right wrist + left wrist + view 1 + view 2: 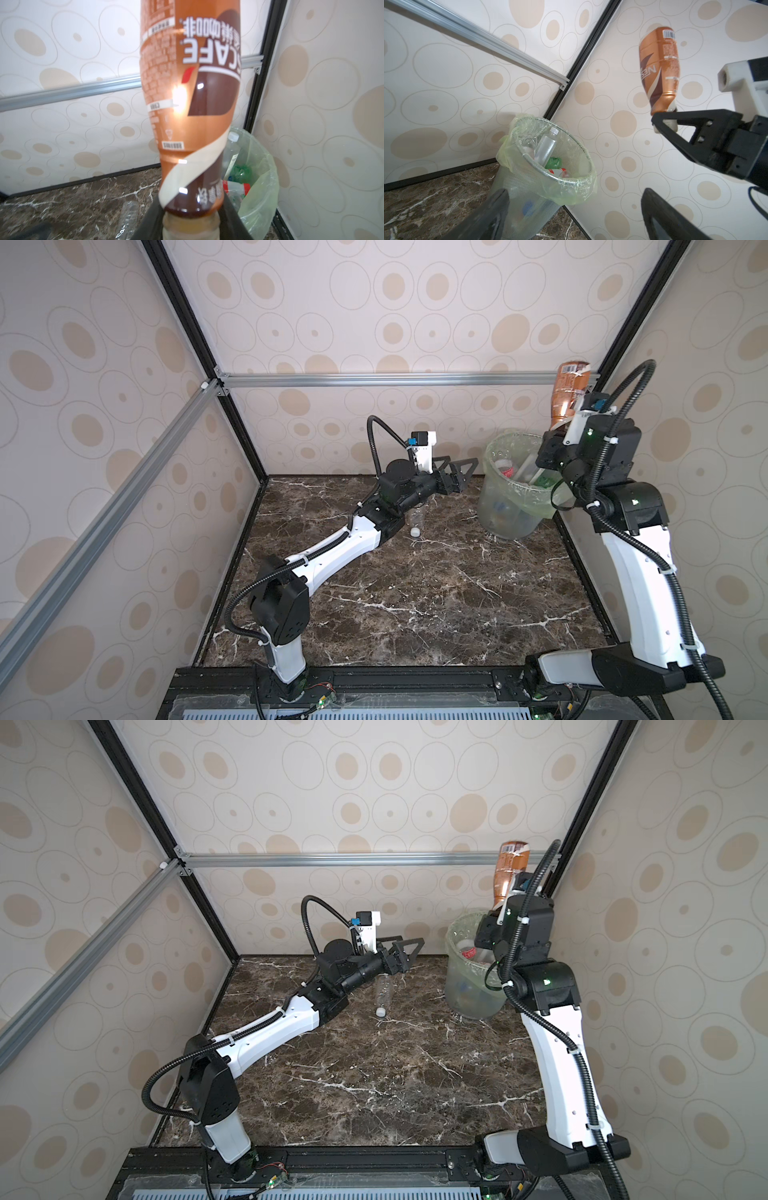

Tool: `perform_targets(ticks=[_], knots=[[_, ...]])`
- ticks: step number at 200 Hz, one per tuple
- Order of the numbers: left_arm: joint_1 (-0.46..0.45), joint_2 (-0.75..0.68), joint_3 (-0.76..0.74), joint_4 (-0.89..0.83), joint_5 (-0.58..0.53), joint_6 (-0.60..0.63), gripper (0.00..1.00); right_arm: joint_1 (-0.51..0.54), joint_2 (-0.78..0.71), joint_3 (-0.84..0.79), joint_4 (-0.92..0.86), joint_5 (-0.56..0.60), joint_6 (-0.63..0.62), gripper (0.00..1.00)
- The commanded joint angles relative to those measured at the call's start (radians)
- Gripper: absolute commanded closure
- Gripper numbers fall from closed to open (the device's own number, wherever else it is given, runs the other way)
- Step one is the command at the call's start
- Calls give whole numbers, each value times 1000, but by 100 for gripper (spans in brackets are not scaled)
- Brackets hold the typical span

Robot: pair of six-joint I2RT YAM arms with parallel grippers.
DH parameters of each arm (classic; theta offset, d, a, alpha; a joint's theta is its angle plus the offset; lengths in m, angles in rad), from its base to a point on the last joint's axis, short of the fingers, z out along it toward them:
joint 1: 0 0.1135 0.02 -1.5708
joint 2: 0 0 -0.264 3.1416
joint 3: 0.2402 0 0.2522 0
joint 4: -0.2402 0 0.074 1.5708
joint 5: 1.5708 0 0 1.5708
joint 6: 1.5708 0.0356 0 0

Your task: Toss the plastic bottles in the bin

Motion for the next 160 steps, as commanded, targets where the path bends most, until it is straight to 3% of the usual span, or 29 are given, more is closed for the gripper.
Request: perform_targets(ticks=[1,22,55,62,74,102,116,134,160], knots=[[3,5,27,37,-18,50,1,0,19,29,25,92,-64,88],[3,-5,-1,37,-41,57,1,-39,77,30,11,82,-49,88],[3,-5,-10,35,-45,50,1,-166,224,36,-80,-53,77,85],[4,-4,-11,37,-41,45,1,-184,262,66,-129,-81,96,76],[4,-1,-12,31,-36,44,1,-192,308,124,-200,-65,109,51],[3,5,-12,27,-32,37,1,-192,273,139,-178,-68,85,16],[4,15,-5,29,-23,27,1,-192,261,173,-192,-65,80,6],[3,25,-1,29,-19,17,1,-192,246,191,-199,-68,74,1],[3,27,-4,28,-18,6,1,-192,226,187,-196,-73,75,0]])
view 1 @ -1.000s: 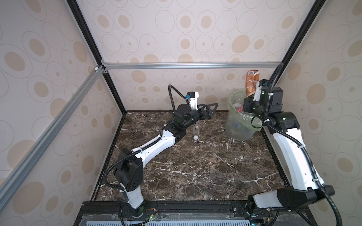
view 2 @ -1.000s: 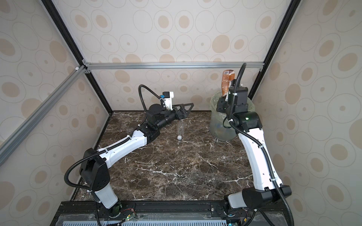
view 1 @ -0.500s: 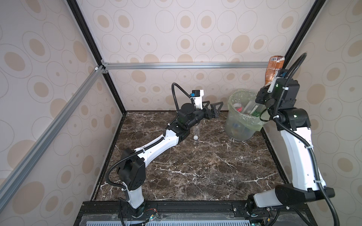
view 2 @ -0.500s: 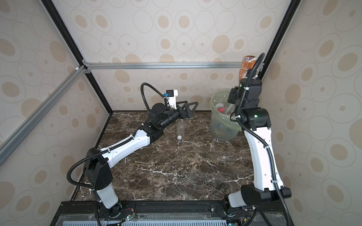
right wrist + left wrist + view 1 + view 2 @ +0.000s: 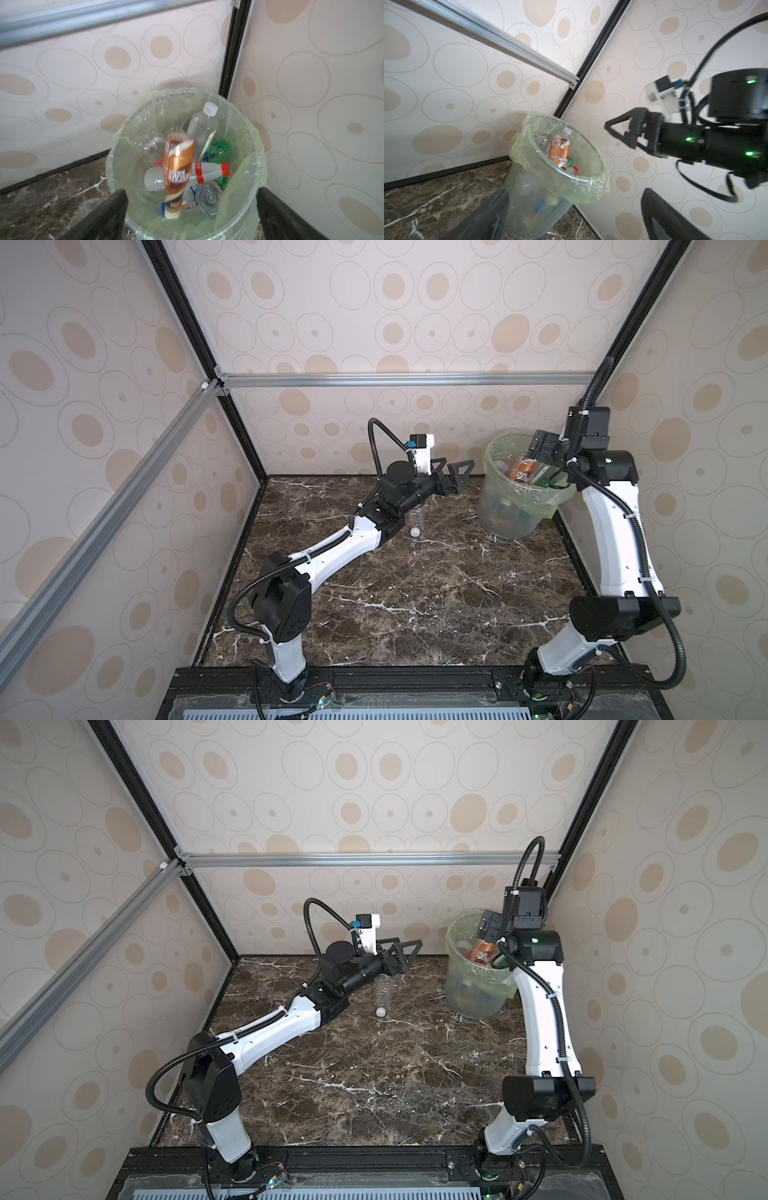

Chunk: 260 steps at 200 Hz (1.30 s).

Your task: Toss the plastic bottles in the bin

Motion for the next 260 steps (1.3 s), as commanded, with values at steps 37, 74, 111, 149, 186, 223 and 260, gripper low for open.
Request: perform_targets(ticks=[37,74,111,149,186,223,260], knots=[[1,0,13,13,8,-15,1,0,-48,21,-15,-25,6,0],[1,-2,16,-5,-8,-1,1,1,-58,15,-13,-33,6,0],[1,30,103,-152,-89,149,1,2,-89,-36,15,-42,6,0],[3,127,297,-448,-348,480,1,13,-112,-78,44,-83,13,0],[13,137,268,-500,-459,543,1,57,-138,-155,124,-117,13,0],[54,207,309,-657,-390,438,1,157,-124,-225,169,-149,6,0],[123,312,362,-786,-289,296,1,264,-114,-338,221,-146,3,0]])
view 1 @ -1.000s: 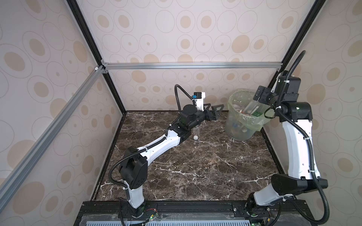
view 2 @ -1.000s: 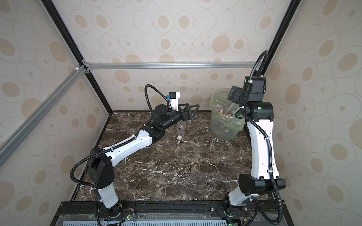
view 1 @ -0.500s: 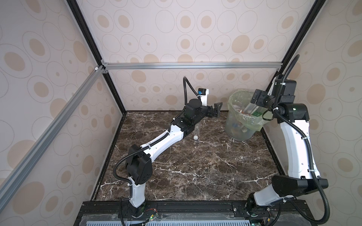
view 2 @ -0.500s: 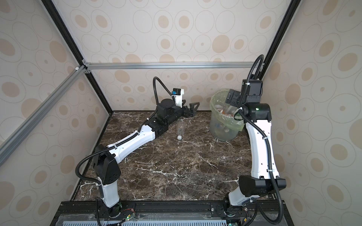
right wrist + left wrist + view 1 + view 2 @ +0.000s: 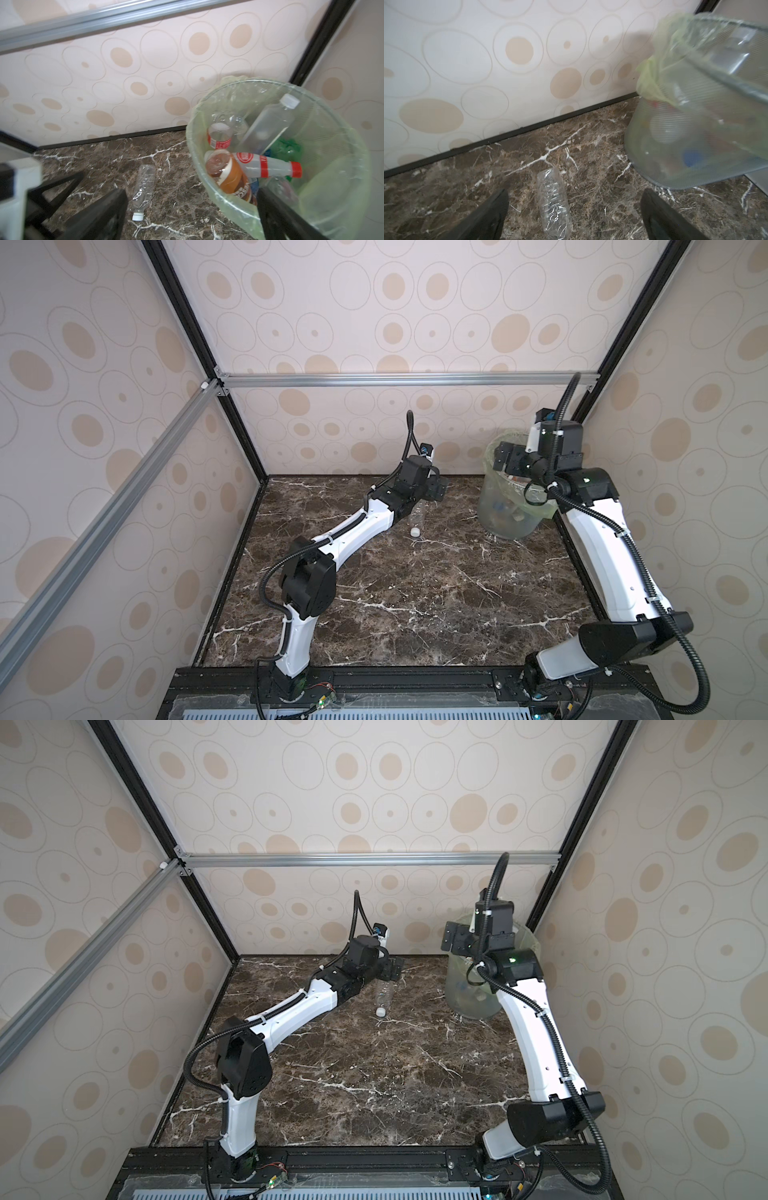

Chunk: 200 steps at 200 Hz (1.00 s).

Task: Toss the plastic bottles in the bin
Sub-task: 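Lower the left gripper onto the clear water bottle while the right returns toward the table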

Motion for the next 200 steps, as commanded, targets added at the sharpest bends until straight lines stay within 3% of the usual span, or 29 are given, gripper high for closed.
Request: perform_targets(ticks=[1,33,99,147,200], knots=[[56,52,43,-135,75,-108,1,46,3,-63,48,-8,-2,0],[121,96,-16,-74,196,-202,1,110,-9,-236,115,-48,48,0],[132,253,74,-120,243,-237,1,159,4,-513,196,-116,101,0],[126,312,92,-98,279,-262,1,160,-9,-614,235,-143,99,0],[108,430,219,-164,261,-246,1,160,-16,-671,257,-160,98,0]])
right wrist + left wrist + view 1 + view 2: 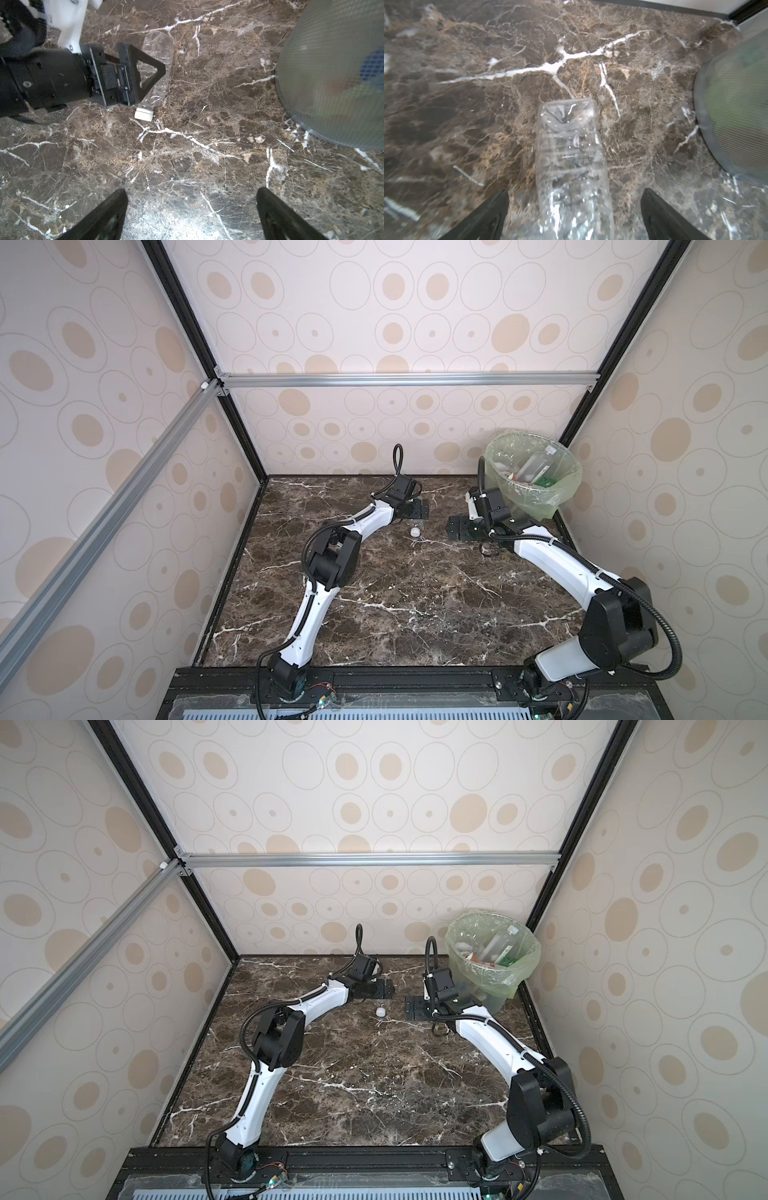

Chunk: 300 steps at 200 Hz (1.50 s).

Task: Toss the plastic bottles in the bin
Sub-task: 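Lower the left gripper onto the clear water bottle while the right returns toward the table, then close the left gripper on the clear water bottle's body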

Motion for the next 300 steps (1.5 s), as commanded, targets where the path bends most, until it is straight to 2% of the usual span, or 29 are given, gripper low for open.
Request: perform_targets(ticks=[1,33,103,139,175,204,264,300], knots=[[-9,45,69,-53,-5,-4,1,7,-18,-19,20,-13,6,0],[-9,79,104,-62,-13,-4,2,7,-31,-20,18,12,0,0],[-23,65,49,-52,-19,18,23,6,-43,-44,23,44,3,0],[-40,55,29,-69,-81,61,30,4,-63,-57,20,72,3,0],[-47,16,-28,-38,-86,74,35,-1,-86,-84,36,77,4,0],[-49,-43,-93,24,-42,94,38,-4,-89,-85,28,69,10,0],[-49,-236,-343,273,110,108,38,-40,-95,-87,27,6,46,0],[-50,-346,-511,455,194,73,38,-59,-107,-72,19,-39,66,0]])
